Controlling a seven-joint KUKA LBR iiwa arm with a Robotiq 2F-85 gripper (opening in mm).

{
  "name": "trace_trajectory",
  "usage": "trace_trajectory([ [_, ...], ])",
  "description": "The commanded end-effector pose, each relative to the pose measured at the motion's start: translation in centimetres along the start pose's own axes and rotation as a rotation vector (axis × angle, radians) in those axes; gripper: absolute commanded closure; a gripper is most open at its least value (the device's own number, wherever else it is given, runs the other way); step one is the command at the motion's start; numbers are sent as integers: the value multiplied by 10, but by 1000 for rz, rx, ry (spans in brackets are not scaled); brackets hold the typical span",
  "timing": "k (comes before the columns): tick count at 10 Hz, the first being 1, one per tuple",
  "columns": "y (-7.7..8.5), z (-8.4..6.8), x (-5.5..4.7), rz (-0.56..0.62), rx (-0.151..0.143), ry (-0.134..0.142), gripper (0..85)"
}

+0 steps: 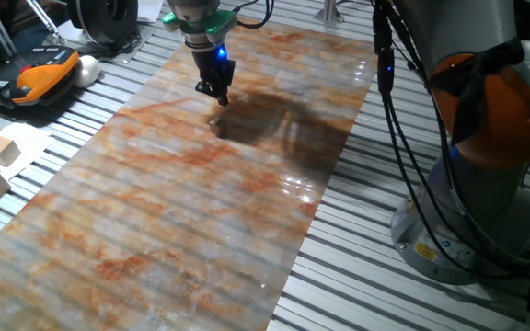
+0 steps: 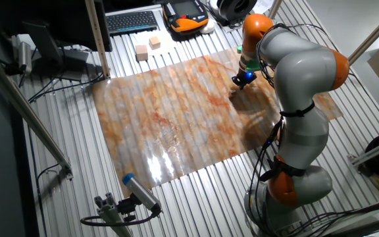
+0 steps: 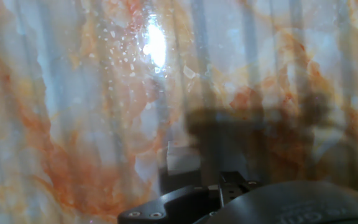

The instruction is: Use the gripper to push the small block from left to right

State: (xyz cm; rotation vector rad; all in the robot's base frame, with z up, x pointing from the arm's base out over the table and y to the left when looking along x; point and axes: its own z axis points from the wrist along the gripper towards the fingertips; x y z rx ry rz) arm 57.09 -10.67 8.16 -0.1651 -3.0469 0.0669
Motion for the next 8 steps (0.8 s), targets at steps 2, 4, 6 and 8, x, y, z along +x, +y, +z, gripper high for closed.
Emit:
trace_trajectory([
  [2,0,0,0,-5,1,-8,850],
  [4,0,0,0,-10,3,-3,850],
  [6,0,0,0,-8,5,-7,850],
  [8,0,0,0,-14,32,-9,850],
])
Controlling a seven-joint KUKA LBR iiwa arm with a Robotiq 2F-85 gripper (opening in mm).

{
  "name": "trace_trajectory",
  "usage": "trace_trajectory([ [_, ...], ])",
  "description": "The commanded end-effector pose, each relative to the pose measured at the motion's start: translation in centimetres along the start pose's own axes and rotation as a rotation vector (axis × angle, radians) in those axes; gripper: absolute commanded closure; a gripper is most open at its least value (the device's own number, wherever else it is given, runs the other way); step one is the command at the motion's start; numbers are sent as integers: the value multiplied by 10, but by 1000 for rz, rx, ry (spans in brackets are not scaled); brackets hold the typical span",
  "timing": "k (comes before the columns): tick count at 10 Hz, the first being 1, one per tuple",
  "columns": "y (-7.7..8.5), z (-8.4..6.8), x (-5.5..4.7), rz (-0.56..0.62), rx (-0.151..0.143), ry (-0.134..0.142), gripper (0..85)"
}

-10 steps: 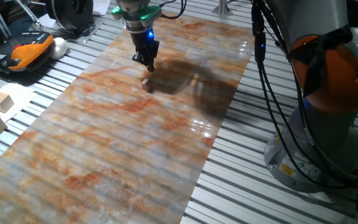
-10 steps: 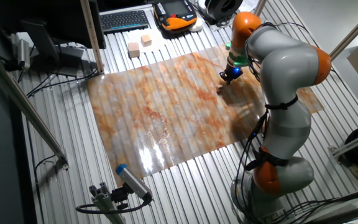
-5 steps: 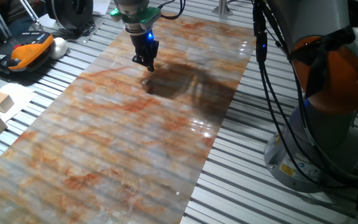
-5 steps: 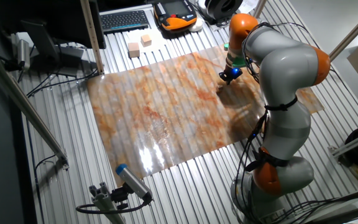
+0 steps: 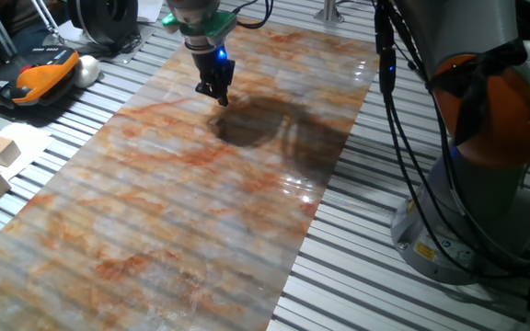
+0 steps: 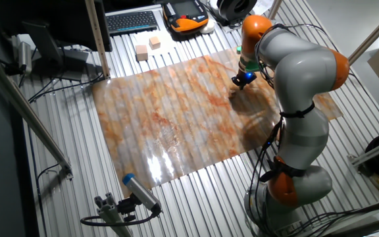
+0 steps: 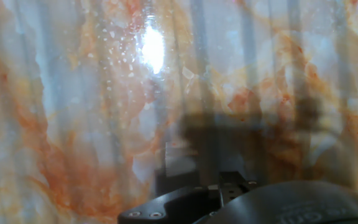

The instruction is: Use the gripper to push the small block from left to right

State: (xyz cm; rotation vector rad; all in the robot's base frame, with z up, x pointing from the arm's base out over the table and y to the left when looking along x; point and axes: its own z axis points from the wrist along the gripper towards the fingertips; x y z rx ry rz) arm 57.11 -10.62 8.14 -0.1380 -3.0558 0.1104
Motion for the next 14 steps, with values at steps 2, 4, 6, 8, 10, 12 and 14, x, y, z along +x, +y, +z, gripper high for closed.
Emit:
trace_trajectory([
  [2,0,0,0,1,-49,5,850],
  [4,0,0,0,-5,-43,3,850],
  [6,0,0,0,-22,-21,2,850],
  [8,0,0,0,-31,-23,0,850],
  [10,0,0,0,-22,-24,4,850],
  [12,0,0,0,-40,-22,1,850],
  [14,0,0,0,-51,-28,-20,850],
])
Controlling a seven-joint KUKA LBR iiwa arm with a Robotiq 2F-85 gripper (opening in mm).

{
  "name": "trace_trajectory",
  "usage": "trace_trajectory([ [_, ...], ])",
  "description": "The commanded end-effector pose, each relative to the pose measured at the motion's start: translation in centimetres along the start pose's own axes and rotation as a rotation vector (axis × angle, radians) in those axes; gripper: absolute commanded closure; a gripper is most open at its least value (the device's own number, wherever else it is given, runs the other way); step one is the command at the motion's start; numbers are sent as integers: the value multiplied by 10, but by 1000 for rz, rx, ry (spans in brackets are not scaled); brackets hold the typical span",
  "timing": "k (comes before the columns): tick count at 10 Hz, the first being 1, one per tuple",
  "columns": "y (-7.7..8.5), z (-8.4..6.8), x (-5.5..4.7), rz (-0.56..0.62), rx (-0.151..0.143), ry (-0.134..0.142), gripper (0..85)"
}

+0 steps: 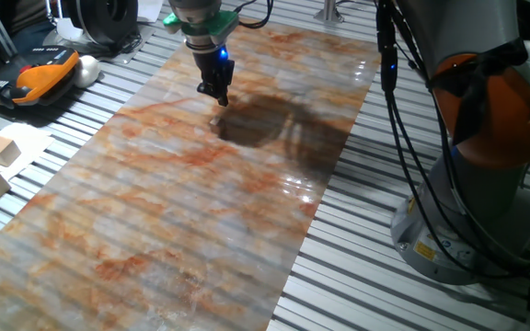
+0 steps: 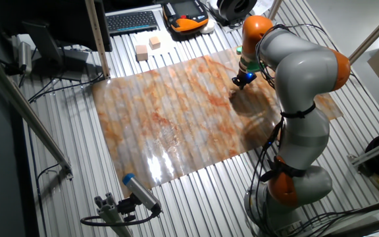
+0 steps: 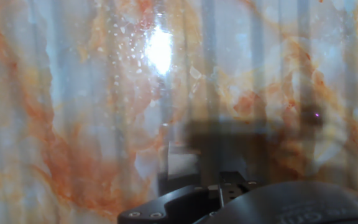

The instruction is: Use the gripper to push the small block from left to right

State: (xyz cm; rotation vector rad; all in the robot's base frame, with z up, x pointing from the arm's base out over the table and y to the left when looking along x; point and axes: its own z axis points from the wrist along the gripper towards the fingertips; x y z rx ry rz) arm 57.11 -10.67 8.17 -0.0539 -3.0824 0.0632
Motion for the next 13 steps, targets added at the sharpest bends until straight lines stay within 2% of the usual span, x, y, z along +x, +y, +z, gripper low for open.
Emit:
trace_trajectory([
  [1,0,0,0,-6,-2,-4,850],
  [2,0,0,0,-7,-8,-10,850],
  [5,0,0,0,17,32,-32,850],
  [6,0,0,0,13,47,-51,850],
  [10,0,0,0,6,25,-54,850],
  [13,0,0,0,11,17,-43,850],
])
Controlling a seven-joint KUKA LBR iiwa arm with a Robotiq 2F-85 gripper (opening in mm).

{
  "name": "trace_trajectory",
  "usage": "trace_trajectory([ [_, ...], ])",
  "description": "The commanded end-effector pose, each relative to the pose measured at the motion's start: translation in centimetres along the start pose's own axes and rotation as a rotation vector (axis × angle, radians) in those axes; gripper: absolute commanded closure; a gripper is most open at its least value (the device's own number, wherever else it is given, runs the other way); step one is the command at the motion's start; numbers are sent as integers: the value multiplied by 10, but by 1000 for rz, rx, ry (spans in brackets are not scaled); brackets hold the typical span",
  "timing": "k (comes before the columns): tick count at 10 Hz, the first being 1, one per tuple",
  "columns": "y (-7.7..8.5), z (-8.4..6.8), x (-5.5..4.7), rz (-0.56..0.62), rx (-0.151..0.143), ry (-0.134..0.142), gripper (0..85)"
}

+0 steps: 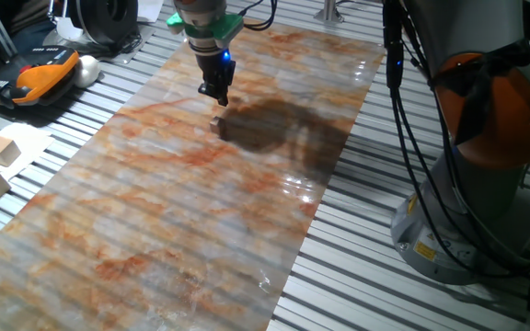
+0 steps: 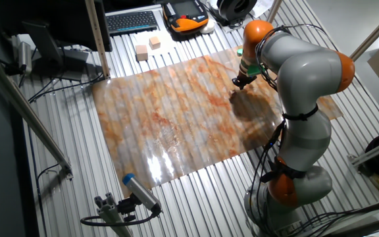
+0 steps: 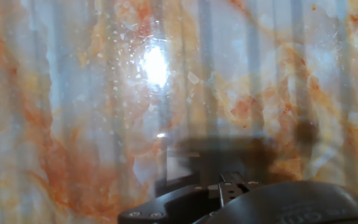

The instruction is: Use the gripper to push the small block from left to right

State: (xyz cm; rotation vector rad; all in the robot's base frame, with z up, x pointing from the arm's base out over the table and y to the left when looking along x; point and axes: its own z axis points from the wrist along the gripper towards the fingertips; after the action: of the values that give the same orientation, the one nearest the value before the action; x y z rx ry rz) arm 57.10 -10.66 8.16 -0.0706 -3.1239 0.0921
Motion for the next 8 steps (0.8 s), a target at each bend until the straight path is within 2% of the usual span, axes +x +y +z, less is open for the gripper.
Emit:
trace_trajectory([
  [1,0,0,0,1,-3,1,850],
  [6,-1,9,-6,-5,-21,-1,850],
  [8,-3,19,-7,-6,-24,-7,850],
])
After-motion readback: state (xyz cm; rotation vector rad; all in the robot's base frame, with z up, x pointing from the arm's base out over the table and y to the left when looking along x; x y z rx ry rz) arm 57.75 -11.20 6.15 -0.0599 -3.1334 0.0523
